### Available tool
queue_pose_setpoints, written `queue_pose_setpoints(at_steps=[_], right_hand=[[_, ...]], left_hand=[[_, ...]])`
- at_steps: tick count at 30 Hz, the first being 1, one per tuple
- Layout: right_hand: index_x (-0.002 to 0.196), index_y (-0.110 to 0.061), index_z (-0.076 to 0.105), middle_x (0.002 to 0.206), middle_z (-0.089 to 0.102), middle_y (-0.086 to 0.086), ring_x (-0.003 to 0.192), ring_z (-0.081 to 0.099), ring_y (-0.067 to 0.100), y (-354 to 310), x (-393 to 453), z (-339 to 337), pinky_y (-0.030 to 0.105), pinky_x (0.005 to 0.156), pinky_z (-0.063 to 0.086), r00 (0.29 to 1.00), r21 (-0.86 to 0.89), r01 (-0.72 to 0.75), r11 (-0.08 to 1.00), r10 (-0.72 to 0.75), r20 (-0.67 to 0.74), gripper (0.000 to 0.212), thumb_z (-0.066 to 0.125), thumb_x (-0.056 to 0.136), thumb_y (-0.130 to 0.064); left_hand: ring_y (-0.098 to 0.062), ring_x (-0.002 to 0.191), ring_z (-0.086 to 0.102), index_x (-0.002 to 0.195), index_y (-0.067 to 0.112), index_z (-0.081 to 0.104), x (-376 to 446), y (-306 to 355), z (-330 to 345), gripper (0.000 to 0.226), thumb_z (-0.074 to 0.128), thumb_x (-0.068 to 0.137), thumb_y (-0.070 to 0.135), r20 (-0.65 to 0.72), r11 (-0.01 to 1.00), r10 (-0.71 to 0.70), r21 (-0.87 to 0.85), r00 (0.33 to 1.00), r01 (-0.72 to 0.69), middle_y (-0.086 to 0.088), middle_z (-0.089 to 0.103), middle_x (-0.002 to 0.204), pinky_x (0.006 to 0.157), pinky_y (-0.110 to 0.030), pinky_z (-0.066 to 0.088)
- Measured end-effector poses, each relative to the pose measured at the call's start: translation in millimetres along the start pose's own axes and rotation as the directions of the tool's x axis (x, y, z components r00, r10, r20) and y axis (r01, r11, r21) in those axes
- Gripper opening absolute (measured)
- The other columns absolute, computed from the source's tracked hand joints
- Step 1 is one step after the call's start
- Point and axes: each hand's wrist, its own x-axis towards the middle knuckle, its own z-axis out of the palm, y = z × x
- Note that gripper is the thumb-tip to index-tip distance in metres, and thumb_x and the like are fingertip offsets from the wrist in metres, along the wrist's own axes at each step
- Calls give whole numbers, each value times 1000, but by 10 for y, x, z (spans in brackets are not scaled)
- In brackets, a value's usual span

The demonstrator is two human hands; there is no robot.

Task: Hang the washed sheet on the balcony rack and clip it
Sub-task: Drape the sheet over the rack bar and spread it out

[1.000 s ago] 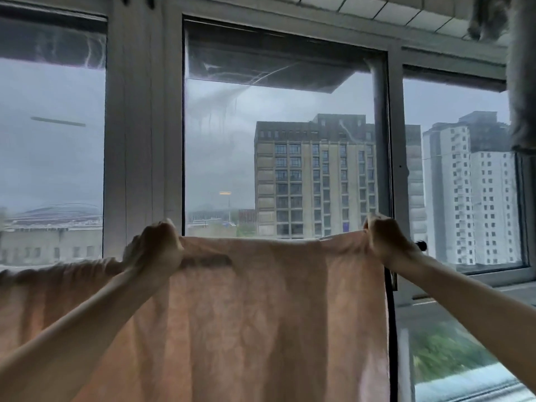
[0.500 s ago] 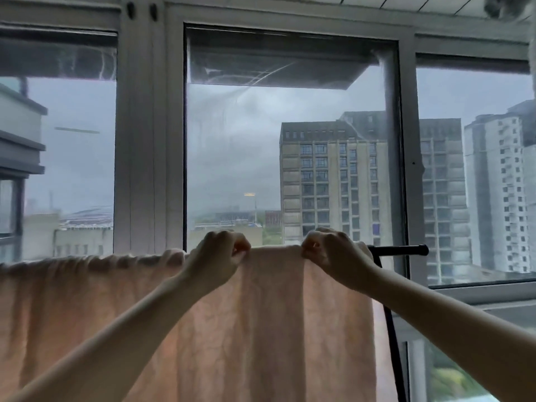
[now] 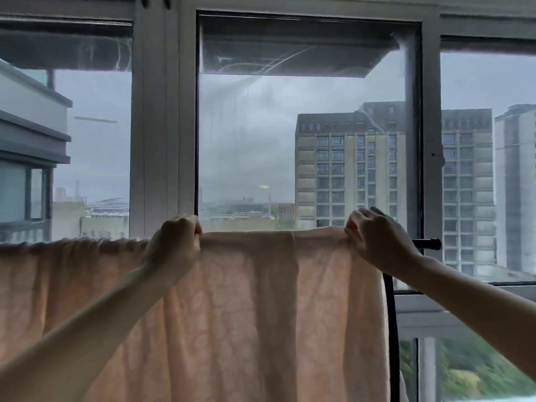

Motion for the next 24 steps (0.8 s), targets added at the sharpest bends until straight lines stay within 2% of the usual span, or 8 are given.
queue_pose_setpoints(at_steps=[2,4,6,8,12,14,19,24], right_hand=[[94,-12,65,93,66,2,89,57,15,-106,-27,9,38,81,53,999,40,51,998,-51,4,7,61,90,-18],[104,-17,65,105,67,-2,100,57,12,-294,2,58,32,85,51,996,143,89,986,-90,1,15,58,93,-24],[108,-20,65,109,65,-6,103,55,10,-473,55,141,28,84,50,992,200,117,973,-124,21,22,54,95,-33],[106,-18,66,105,66,-4,99,57,11,-574,96,233,24,82,48,986,226,136,964,-153,60,23,54,95,-34],[101,-15,69,96,72,0,85,67,7,-566,141,263,24,79,56,992,356,60,933,-97,85,16,64,90,-25],[99,-14,70,93,73,0,81,67,5,-548,149,256,22,79,56,994,359,56,932,-86,69,13,66,88,-19],[95,-9,67,84,71,3,72,67,9,-572,169,243,26,73,58,997,343,40,938,-58,42,7,63,90,-13],[93,-5,65,84,68,6,72,62,12,-363,189,115,27,74,56,999,310,-34,950,40,-13,5,61,90,-8]], left_hand=[[-24,92,65,98,9,70,-44,178,27,18,60,84,2,47,996,75,-59,996,-72,-5,68,101,81,-39,54],[-19,96,65,108,12,69,-52,395,84,21,62,88,11,110,975,166,-164,980,-147,-1,67,107,86,-37,53],[-16,93,64,107,14,70,-21,548,166,19,64,89,19,140,953,246,-218,959,-213,1,67,102,85,-35,53],[-16,88,63,101,14,72,-1,592,247,15,66,88,20,132,942,276,-234,952,-241,2,66,94,82,-34,52],[-11,76,60,85,17,72,24,467,278,2,72,84,19,73,947,260,-216,963,-239,8,60,80,73,-33,53],[-10,73,59,81,18,69,26,384,263,3,72,83,19,59,950,252,-207,966,-235,10,58,78,71,-34,54],[-17,77,61,82,19,56,5,380,240,10,59,91,19,85,970,224,-112,971,-214,7,57,87,71,-38,54],[-23,76,60,83,21,50,42,243,158,12,53,94,16,67,988,142,-78,988,-137,4,55,87,73,-41,53]])
